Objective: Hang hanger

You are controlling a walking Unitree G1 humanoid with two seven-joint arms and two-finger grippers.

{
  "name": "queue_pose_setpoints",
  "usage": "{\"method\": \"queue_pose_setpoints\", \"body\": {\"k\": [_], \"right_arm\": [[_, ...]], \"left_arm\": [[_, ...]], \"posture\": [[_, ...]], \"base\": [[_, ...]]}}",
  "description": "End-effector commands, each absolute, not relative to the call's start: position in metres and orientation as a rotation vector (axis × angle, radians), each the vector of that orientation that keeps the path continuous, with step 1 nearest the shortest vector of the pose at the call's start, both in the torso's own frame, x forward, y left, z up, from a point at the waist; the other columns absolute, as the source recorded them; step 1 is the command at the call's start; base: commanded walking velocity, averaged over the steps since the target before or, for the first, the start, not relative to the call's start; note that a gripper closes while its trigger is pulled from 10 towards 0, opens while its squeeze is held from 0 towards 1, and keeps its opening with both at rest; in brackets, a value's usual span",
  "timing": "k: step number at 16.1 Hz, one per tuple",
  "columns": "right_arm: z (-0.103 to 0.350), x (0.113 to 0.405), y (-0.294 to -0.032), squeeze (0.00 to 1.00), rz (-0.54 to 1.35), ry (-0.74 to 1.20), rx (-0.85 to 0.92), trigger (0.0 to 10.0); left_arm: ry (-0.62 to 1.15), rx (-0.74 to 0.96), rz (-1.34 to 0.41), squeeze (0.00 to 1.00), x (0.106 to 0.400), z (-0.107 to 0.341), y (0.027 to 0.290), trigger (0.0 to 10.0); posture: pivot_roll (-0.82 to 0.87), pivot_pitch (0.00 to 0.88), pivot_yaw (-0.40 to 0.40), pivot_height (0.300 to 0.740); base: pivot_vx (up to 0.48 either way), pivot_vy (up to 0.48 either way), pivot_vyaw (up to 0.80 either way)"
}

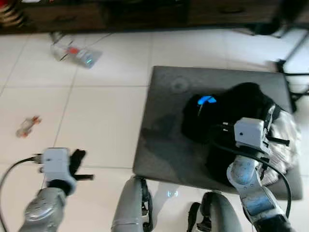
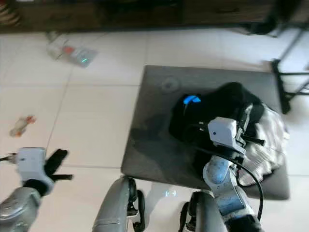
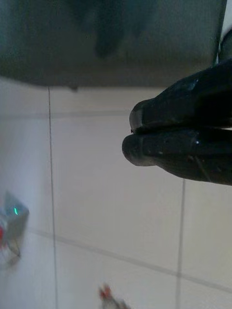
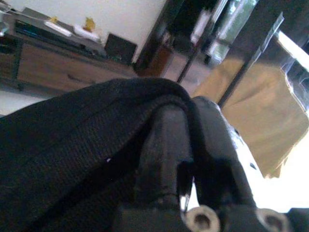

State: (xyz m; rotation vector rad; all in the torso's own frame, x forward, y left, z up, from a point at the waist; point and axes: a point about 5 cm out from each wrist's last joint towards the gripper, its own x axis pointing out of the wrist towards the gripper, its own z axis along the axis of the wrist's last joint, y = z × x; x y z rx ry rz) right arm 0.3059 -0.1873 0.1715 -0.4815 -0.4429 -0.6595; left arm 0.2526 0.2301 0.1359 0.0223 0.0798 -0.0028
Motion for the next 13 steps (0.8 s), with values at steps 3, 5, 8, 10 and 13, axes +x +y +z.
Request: {"method": "queue_pose_setpoints", "body": {"k": [3,5,8,10,13], "right_arm": [[0.178,0.293,-0.19,0.0,-0.63,-0.334,-0.239,0.0],[0.18,0.289,-0.193,0.0,-0.621,-0.265,-0.098,0.0],[0.17,0.283,-0.187,0.0,-0.522,-0.177,-0.058,0.0],[0.163,0.279,-0.195,0.0,-0.559,-0.118,0.053,0.0],[0.151,0.282,-0.191,0.0,-0.514,-0.065,0.086,10.0]], "left_arm": [[0.096,0.012,0.013,0.0,0.251,0.122,0.228,10.0],[0.077,-0.008,0.02,0.0,0.252,0.121,0.224,10.0],[0.055,-0.021,0.047,0.0,0.253,0.121,0.224,10.0],[0.042,-0.024,0.064,0.0,0.254,0.122,0.228,10.0],[0.035,-0.032,0.046,0.0,0.257,0.121,0.22,10.0]], "posture": [[0.13,0.198,0.043,0.617],[0.12,0.164,0.023,0.617],[0.12,0.133,0.007,0.617],[0.12,0.126,0.009,0.617],[0.11,0.115,0.018,0.617]], "base": [[0.0,0.0,0.0],[0.0,0.0,0.0],[0.0,0.0,0.0],[0.0,0.0,0.0],[0.0,0.0,0.0]]}}
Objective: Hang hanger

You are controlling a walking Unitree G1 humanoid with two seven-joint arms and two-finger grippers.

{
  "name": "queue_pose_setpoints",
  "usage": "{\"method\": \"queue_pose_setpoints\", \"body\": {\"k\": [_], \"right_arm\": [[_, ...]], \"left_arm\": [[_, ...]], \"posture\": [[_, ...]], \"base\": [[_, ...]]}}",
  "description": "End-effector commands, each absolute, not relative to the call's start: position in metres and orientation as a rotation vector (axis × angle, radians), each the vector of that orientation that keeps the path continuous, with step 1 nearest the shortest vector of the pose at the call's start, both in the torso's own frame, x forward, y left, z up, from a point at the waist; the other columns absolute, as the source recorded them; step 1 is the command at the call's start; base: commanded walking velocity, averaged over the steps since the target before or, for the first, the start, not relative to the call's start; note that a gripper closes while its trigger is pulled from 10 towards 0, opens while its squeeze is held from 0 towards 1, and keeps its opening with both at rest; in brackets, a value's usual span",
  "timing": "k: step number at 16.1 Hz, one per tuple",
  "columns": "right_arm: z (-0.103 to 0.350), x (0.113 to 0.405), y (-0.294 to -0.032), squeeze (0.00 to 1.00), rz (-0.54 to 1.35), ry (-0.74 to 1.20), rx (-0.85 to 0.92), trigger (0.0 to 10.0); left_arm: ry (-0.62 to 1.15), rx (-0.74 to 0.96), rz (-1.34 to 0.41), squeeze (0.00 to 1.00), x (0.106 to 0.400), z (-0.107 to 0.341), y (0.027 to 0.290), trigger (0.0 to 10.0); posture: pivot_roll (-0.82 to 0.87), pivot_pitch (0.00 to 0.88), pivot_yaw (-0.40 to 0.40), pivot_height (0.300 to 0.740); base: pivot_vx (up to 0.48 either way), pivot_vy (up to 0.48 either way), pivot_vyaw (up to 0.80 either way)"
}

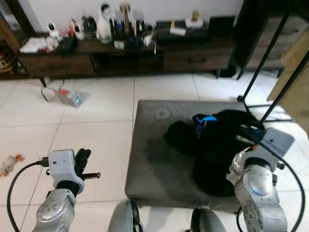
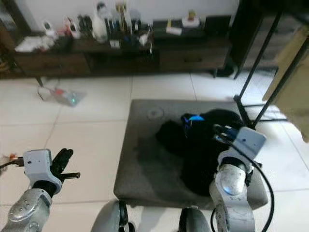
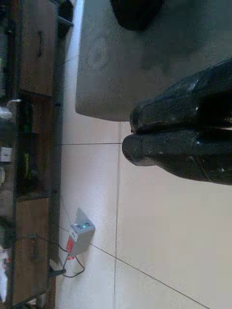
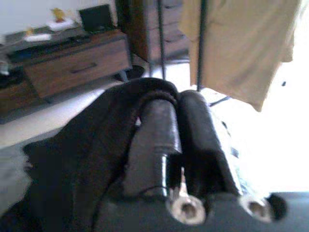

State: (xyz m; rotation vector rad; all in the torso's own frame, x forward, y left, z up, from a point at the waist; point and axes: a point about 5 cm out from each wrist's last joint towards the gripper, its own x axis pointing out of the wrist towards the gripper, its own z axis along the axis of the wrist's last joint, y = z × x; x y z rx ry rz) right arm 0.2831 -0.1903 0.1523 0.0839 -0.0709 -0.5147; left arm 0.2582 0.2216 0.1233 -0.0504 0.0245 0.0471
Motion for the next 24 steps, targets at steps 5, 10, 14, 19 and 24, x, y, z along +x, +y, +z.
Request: {"method": "queue_pose_setpoints", "body": {"k": [5,10,14,19,24], "right_arm": [[0.148,0.289,-0.171,0.0,-0.364,-0.075,0.142,10.0],[0.166,0.296,-0.155,0.0,-0.207,-0.169,0.095,10.0],[0.173,0.299,-0.155,0.0,-0.19,-0.21,0.1,10.0],[0.181,0.3,-0.149,0.0,-0.128,-0.24,0.125,10.0],[0.165,0.293,-0.115,0.0,0.196,-0.061,0.131,10.0]], "left_arm": [[0.027,-0.049,0.043,0.0,0.258,0.119,0.213,10.0],[0.023,-0.052,0.038,0.0,0.26,0.118,0.21,10.0],[0.022,-0.053,0.029,0.0,0.261,0.117,0.208,10.0],[0.018,-0.027,-0.009,0.0,0.267,0.119,0.204,10.0],[0.287,0.0,-0.31,0.0,0.272,0.102,0.166,10.0]], "posture": [[0.12,0.111,0.012,0.627],[0.11,0.099,0.007,0.682],[0.11,0.084,0.011,0.722],[0.1,0.065,0.012,0.74],[0.09,0.063,-0.006,0.74]], "base": [[0.0,0.0,0.0],[0.0,0.0,0.0],[0.0,0.0,0.0],[0.0,0.0,0.0],[0.0,0.0,0.0]]}}
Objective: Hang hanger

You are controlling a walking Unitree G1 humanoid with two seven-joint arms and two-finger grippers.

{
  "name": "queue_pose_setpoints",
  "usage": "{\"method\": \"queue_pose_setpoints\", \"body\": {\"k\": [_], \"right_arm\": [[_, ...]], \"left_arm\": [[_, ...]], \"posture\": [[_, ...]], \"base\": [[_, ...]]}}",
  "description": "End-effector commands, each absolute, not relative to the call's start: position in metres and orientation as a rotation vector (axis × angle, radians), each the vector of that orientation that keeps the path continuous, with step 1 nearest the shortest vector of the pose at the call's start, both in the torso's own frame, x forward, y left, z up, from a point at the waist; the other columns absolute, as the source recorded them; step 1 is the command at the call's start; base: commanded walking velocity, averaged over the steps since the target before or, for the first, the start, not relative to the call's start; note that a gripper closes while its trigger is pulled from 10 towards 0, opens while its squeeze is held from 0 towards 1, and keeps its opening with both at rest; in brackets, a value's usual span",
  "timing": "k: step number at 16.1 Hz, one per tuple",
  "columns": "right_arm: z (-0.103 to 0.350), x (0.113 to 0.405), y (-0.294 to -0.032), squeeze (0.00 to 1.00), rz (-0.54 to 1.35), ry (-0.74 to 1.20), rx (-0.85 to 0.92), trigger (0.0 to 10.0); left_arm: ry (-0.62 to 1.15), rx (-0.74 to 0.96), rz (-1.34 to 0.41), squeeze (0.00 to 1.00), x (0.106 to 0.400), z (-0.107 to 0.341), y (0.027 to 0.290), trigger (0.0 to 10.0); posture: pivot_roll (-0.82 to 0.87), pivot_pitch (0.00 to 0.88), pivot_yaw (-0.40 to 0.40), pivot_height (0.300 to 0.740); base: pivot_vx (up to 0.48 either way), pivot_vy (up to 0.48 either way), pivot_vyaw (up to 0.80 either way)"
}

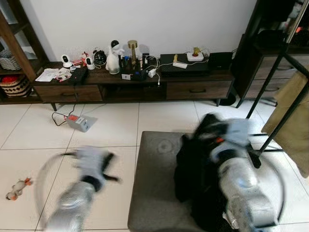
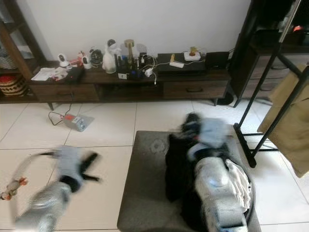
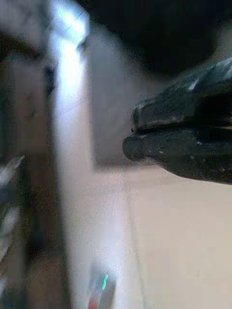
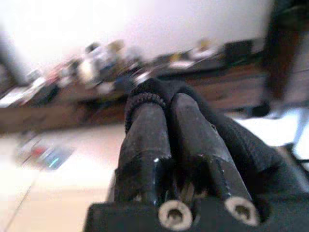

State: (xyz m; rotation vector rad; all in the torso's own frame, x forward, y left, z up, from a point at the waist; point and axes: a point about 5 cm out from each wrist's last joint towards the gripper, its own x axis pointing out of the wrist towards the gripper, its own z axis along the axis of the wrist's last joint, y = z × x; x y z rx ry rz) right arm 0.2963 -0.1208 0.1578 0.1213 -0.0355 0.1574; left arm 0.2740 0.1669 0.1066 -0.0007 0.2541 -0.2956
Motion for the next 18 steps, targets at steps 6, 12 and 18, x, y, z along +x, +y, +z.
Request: {"method": "queue_pose_setpoints", "body": {"k": [6,12,18], "right_arm": [[0.14,0.289,-0.103,0.0,0.377,0.122,0.007,10.0],[0.14,0.291,-0.1,0.0,0.53,0.175,-0.107,10.0],[0.119,0.282,-0.084,0.0,0.641,0.266,-0.12,10.0]], "left_arm": [[0.564,-0.075,-0.516,0.0,0.281,0.079,0.1,10.0],[0.736,-0.064,-0.56,1.0,0.276,0.059,0.083,10.0],[0.615,-0.155,-0.543,1.0,0.276,0.075,0.093,10.0]], "posture": [[0.08,0.067,-0.036,0.74],[0.05,0.097,-0.072,0.74],[0.07,0.104,-0.089,0.74]], "base": [[0.0,0.0,0.0],[0.0,0.0,0.0],[0.0,0.0,0.0]]}}
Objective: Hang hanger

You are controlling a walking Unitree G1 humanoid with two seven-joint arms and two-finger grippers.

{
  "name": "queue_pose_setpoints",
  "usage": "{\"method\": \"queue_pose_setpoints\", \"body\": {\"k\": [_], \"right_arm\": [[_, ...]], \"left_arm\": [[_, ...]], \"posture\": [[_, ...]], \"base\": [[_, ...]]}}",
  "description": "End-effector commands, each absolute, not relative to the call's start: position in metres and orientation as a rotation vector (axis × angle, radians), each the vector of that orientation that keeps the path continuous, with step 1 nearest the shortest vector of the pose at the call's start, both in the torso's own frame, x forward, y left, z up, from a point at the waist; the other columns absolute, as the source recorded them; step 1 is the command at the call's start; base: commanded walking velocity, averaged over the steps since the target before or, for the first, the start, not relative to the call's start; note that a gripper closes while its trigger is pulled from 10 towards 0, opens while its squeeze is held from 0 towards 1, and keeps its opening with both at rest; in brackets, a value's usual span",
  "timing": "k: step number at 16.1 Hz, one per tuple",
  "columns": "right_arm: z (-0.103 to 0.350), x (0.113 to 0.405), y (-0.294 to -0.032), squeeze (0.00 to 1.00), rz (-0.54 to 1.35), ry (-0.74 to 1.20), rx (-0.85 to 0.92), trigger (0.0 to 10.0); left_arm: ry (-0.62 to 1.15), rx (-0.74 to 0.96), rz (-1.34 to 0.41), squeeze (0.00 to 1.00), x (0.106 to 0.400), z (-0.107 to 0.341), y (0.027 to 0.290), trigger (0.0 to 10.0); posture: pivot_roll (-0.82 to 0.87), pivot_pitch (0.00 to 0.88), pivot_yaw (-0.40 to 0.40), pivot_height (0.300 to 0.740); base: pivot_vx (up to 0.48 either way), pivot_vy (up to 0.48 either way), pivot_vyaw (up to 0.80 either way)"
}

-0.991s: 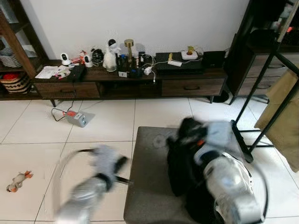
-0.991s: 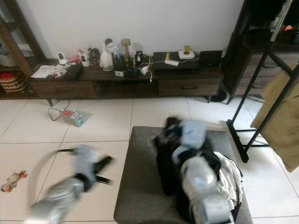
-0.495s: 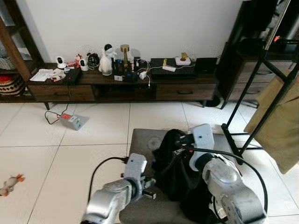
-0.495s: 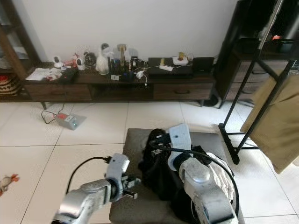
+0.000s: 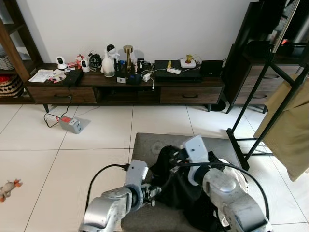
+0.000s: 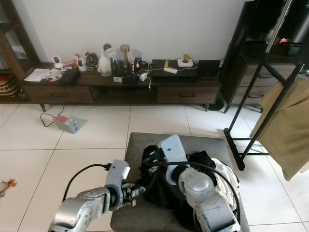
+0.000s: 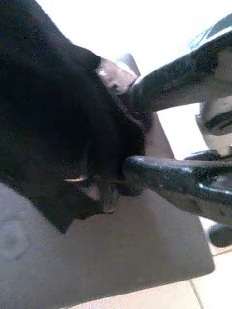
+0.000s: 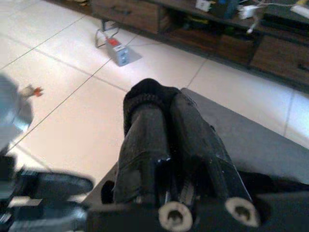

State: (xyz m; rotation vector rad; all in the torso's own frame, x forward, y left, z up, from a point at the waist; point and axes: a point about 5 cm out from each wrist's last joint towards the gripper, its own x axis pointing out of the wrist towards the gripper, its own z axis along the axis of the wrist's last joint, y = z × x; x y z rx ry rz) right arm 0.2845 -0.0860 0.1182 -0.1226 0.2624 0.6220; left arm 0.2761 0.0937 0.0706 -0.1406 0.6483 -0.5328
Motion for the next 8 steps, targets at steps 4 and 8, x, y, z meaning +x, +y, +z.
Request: {"method": "queue_pose_setpoints", "body": {"k": [4,8], "right_arm": [[0.115,0.284,-0.085,0.0,0.65,0.285,-0.135,10.0],[0.112,0.284,-0.082,0.0,0.661,0.293,-0.147,10.0]], "left_arm": [[0.635,-0.151,-0.605,1.0,0.272,0.077,0.084,10.0],[0.594,-0.137,-0.549,0.0,0.274,0.08,0.081,10.0]], "posture": [[0.07,0.1,-0.106,0.74],[0.07,0.097,-0.107,0.74]], "base": [[0.0,0.0,0.0],[0.0,0.0,0.0]]}}
